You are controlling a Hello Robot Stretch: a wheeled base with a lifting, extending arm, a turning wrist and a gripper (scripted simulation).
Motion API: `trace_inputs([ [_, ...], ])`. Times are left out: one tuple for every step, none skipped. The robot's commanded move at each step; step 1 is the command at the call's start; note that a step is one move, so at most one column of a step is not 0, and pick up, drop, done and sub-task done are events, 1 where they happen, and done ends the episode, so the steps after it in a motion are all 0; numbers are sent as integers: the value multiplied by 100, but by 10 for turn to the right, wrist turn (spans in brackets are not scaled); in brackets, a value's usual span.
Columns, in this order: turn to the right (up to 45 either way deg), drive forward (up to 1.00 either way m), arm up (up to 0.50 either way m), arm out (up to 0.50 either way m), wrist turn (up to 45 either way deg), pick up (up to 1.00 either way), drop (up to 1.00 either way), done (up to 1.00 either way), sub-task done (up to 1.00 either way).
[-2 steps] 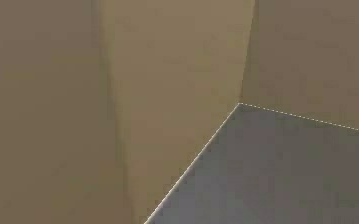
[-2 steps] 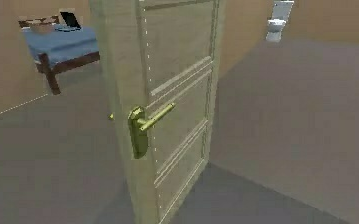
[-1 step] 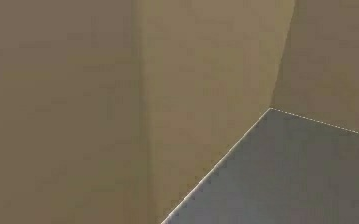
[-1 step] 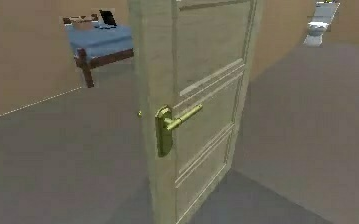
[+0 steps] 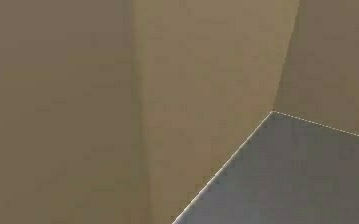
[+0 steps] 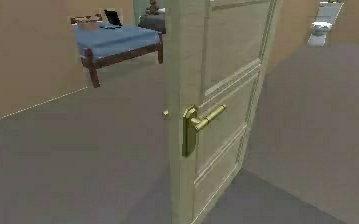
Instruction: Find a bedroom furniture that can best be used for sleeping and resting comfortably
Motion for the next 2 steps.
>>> trace_inputs([
  [360,0,0,0,0,0,0,0,0],
  [0,45,0,0,0,0,0,0,0],
])
